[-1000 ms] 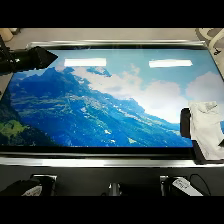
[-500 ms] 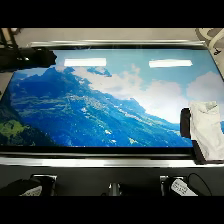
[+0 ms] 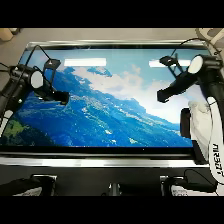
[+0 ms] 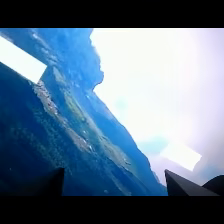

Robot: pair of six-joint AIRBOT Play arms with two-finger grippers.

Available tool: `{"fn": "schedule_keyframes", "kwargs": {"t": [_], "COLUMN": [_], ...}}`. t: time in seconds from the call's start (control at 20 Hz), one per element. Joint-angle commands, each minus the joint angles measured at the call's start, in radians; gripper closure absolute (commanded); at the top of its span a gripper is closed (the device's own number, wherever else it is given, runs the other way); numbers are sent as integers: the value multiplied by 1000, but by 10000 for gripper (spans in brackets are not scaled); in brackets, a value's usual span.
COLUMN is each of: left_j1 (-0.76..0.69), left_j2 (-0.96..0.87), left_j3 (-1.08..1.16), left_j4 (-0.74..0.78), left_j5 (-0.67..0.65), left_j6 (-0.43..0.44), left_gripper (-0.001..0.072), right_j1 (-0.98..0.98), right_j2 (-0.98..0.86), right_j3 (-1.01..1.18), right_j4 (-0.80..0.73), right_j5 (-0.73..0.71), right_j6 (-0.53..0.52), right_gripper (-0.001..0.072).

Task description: Fold the shirts.

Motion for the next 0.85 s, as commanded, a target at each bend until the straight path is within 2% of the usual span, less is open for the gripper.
{"fn": "schedule_keyframes", "kwargs": {"t": [0.0, 0.8], "left_j1": [11, 22], "left_j2": [31, 28], "left_j3": [-95, -95], "left_j4": [5, 5], "left_j5": [56, 57], "left_j6": [-18, -14], "left_gripper": [8, 8], "right_j1": [65, 64], "right_j2": [-34, -34], "right_j3": [2, 2], "right_j4": [-43, -52], "right_j5": [100, 100], "right_j6": [11, 11], "right_gripper": [15, 18]}}
